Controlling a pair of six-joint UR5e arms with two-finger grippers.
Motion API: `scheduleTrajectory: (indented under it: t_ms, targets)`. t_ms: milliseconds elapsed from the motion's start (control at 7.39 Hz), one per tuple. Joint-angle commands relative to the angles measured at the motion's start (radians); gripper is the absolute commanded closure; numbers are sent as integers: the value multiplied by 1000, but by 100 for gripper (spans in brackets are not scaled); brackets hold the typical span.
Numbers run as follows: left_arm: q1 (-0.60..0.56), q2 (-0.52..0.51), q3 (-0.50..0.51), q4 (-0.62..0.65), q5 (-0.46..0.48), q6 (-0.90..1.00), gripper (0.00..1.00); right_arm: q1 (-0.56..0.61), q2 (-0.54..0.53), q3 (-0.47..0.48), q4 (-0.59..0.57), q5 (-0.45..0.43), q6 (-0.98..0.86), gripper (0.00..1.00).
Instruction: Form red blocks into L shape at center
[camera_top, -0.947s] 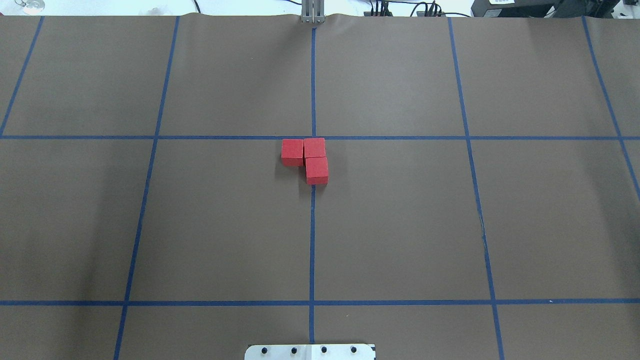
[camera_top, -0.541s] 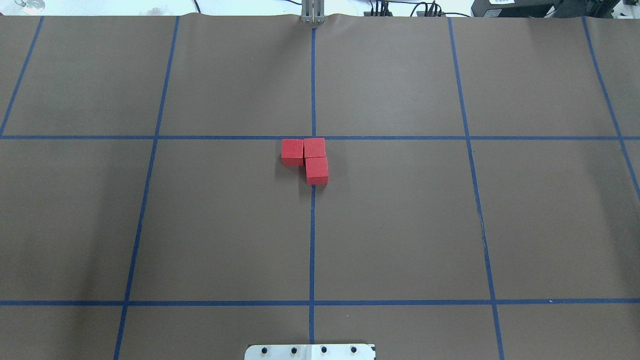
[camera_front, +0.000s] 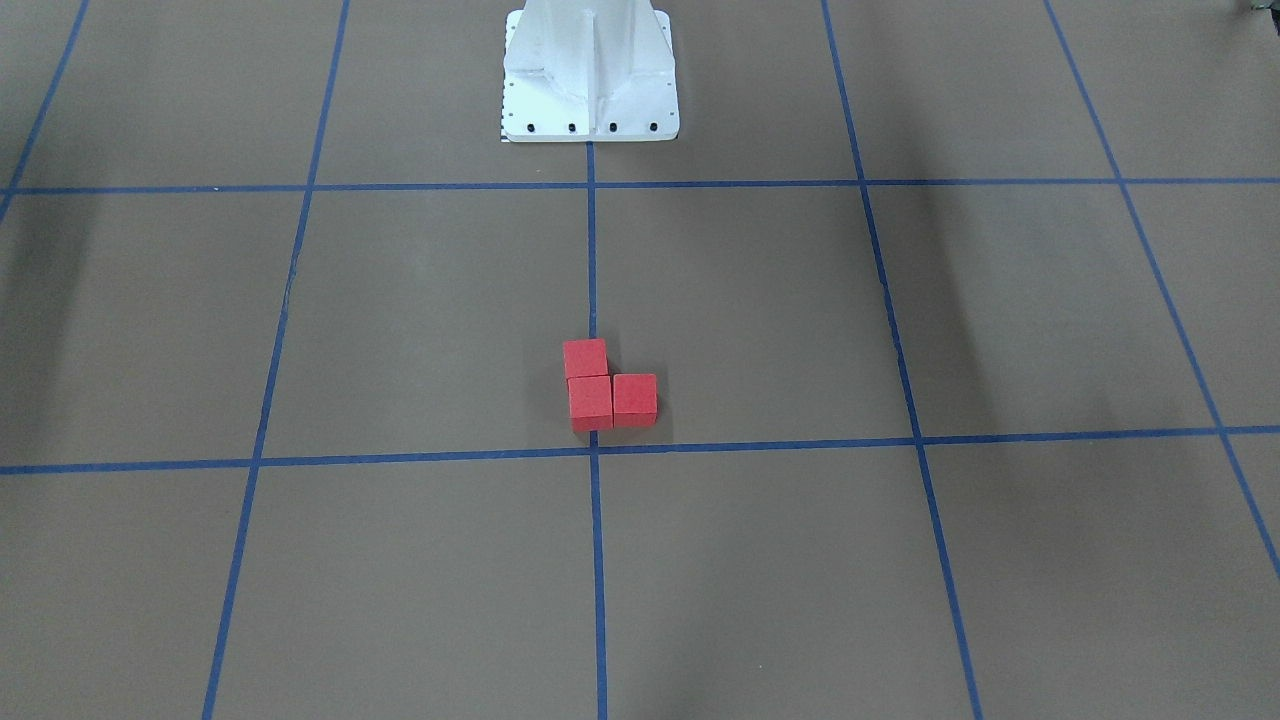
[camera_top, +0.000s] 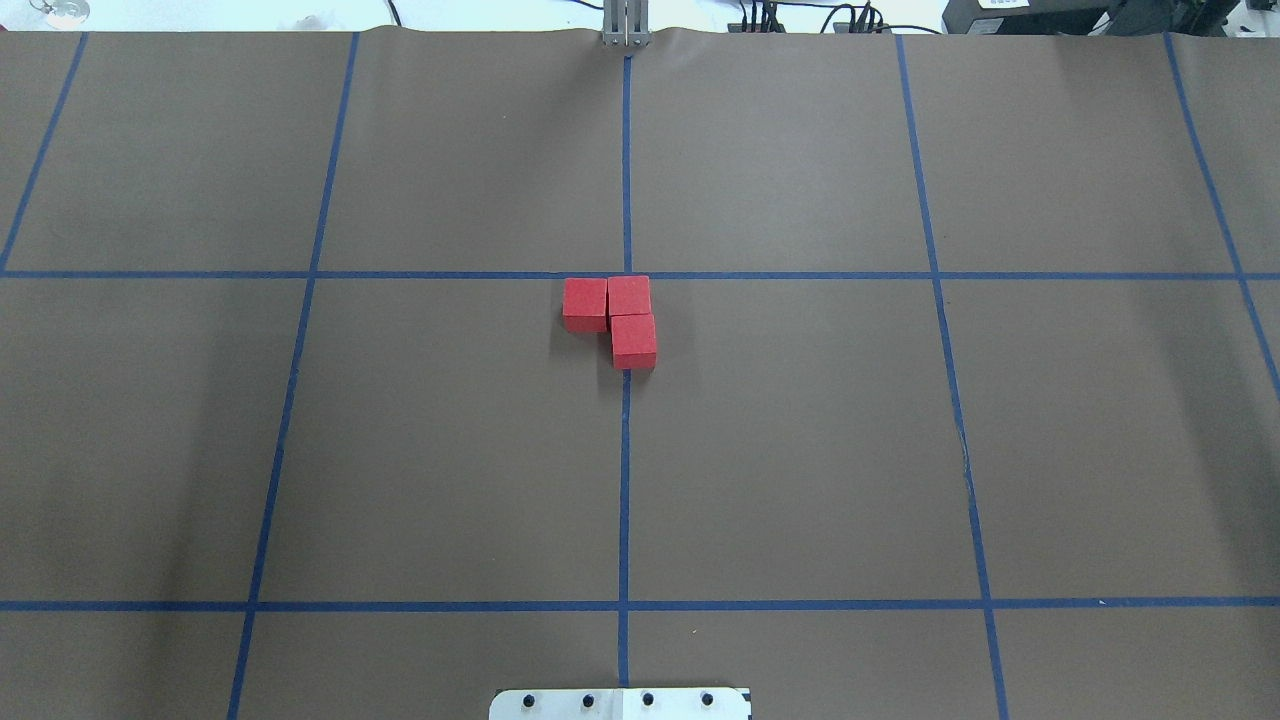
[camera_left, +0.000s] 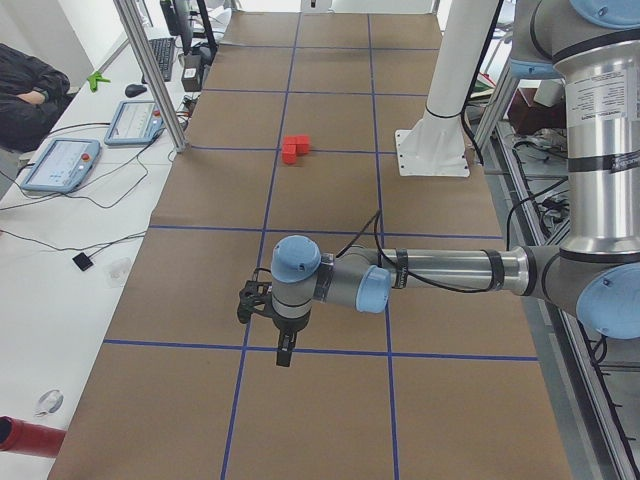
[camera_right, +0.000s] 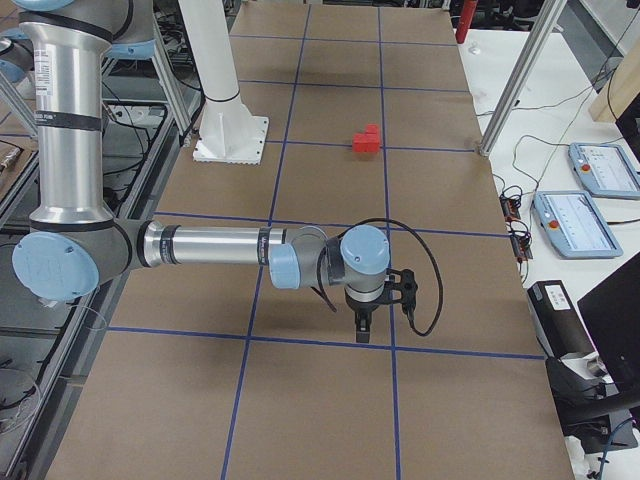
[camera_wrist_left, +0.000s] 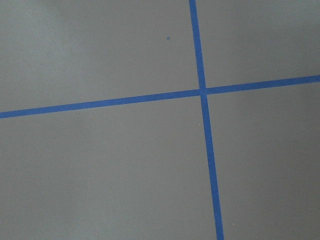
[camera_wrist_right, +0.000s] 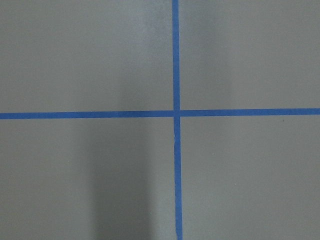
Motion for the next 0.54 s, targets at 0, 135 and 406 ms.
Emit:
scheduleTrajectory:
  t_ms: [0,135,406]
  targets:
    - [0,-1,-1,5,0,0,0,-3,-13,34,-27,10,2,1]
    - [0,-1,-1,5,-1,0,0,-4,-10,35,-27,16,4,1]
    - [0,-1,-1,6,-5,0,0,-5,-9,37,-22,33,4,1]
